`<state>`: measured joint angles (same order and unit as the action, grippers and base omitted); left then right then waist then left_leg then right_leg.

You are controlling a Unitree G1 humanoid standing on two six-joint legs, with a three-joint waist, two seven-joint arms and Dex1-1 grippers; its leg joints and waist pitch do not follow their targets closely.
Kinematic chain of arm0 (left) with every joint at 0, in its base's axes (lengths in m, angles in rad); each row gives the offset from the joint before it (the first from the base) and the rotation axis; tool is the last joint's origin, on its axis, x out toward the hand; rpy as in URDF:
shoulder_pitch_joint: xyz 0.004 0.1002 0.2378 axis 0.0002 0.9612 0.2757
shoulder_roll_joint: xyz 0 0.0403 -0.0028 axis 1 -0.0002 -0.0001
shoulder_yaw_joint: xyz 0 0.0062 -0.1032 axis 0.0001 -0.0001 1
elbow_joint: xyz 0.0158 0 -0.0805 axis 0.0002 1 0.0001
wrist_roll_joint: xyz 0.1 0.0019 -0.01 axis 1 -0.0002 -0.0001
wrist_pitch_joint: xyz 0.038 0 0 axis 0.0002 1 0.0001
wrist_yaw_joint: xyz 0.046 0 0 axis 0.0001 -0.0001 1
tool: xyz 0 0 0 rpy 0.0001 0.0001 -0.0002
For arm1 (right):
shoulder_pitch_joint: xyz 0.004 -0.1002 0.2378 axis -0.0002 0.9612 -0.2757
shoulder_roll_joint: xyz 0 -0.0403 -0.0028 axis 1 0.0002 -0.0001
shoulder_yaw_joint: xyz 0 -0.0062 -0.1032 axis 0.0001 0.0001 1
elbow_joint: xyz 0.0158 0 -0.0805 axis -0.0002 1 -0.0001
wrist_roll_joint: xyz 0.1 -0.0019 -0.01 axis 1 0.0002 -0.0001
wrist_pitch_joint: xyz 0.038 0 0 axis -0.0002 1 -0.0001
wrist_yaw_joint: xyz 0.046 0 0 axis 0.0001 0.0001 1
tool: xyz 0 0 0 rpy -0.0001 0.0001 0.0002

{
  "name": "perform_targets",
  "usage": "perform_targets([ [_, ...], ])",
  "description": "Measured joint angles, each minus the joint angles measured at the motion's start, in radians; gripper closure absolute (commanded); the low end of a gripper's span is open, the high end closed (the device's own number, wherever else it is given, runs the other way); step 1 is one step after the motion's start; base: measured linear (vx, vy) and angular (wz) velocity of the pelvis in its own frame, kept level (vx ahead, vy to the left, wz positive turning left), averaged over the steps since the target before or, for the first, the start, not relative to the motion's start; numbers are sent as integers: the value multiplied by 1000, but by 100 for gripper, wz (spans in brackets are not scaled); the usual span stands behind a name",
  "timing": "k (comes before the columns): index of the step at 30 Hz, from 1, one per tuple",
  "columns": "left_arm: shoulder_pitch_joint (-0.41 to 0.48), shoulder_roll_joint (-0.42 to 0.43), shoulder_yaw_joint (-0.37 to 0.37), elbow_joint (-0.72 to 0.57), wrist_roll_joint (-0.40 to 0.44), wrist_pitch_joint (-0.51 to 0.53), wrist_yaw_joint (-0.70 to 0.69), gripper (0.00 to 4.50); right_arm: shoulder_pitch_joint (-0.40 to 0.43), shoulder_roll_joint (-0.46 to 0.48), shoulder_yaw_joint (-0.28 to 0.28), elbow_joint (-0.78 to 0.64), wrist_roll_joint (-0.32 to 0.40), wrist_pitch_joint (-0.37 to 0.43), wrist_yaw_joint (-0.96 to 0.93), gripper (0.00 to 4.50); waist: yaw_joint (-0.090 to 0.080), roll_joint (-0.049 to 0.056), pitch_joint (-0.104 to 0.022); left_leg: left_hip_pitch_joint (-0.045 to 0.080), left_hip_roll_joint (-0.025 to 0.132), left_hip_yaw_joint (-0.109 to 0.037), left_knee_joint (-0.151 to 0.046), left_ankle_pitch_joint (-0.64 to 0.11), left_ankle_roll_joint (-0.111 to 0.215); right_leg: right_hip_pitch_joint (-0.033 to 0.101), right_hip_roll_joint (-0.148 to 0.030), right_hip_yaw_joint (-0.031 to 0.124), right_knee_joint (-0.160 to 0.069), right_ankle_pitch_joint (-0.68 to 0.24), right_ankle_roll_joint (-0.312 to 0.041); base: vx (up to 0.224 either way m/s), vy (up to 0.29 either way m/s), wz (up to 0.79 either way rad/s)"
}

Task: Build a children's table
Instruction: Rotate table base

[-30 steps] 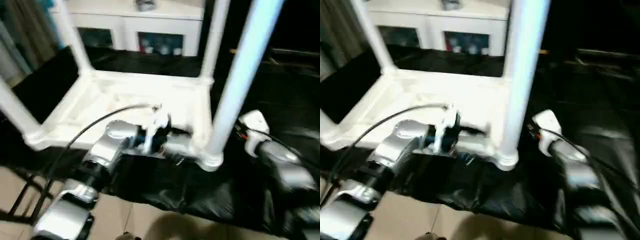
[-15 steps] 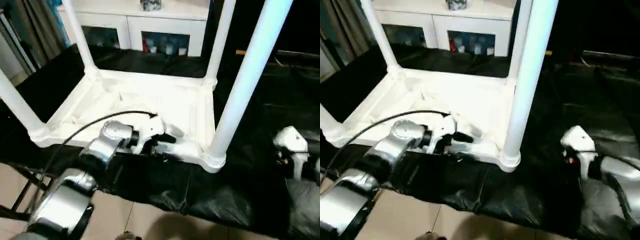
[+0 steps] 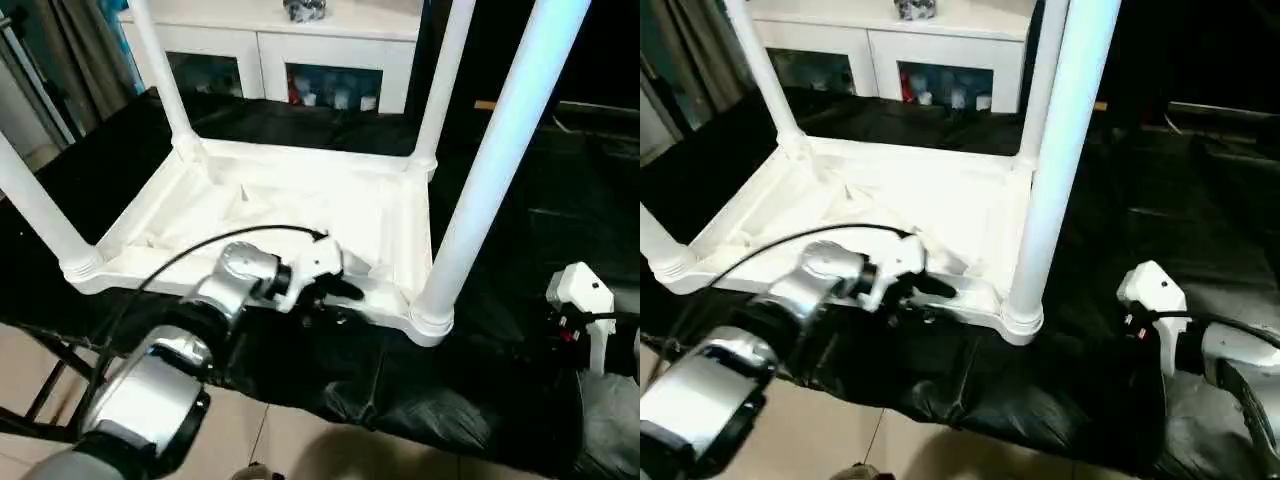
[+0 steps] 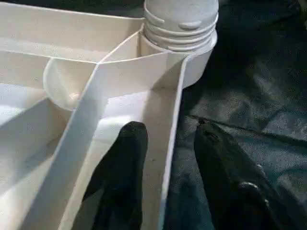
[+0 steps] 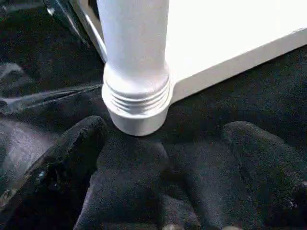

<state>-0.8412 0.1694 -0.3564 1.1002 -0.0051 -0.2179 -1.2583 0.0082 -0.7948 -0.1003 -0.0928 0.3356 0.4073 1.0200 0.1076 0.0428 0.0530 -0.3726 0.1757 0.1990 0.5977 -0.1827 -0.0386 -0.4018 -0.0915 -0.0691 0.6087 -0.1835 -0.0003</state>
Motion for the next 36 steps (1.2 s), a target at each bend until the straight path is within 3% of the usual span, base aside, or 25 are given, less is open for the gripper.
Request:
perform_targets([
  [8, -32, -22, 5, 60, 24, -11, 4, 340, 1, 0, 0, -15, 7, 21, -9, 0, -3, 13, -2, 0, 0, -1, 0, 0, 0, 1, 0, -1, -1, 0, 0, 0, 0, 0],
  [20, -54, -10, 0, 104, 69, -26, 7, 426, -2, 7, 6, -28, 8, 24, -17, 0, -24, 15, -3, 3, 0, -1, 0, 0, 0, 4, 0, -1, -2, -1, 2, 0, 0, 0],
  [28, -25, 26, 35, 69, 57, 6, -17, 450, -99, 100, 96, -18, -4, 8, -35, 0, -56, 15, -3, 3, 0, -1, -2, -1, 1, 3, 0, -1, -2, 2, -4, 0, 0, 0],
  [30, 20, 76, 49, 4, 40, 35, -34, 450, -153, 163, 139, 23, -42, -24, -66, 0, -73, 6, -2, 3, 0, -2, -4, -1, 1, 2, 1, -2, 0, 2, -3, 0, 0, 0],
  [36, 78, 131, 67, -93, 30, 71, -64, 450, -217, 227, 199, 106, -99, -65, -102, 0, -74, 0, -1, 4, 0, -1, -5, -1, 0, 0, 0, -1, 0, 0, 0, 0, 0, 0],
])
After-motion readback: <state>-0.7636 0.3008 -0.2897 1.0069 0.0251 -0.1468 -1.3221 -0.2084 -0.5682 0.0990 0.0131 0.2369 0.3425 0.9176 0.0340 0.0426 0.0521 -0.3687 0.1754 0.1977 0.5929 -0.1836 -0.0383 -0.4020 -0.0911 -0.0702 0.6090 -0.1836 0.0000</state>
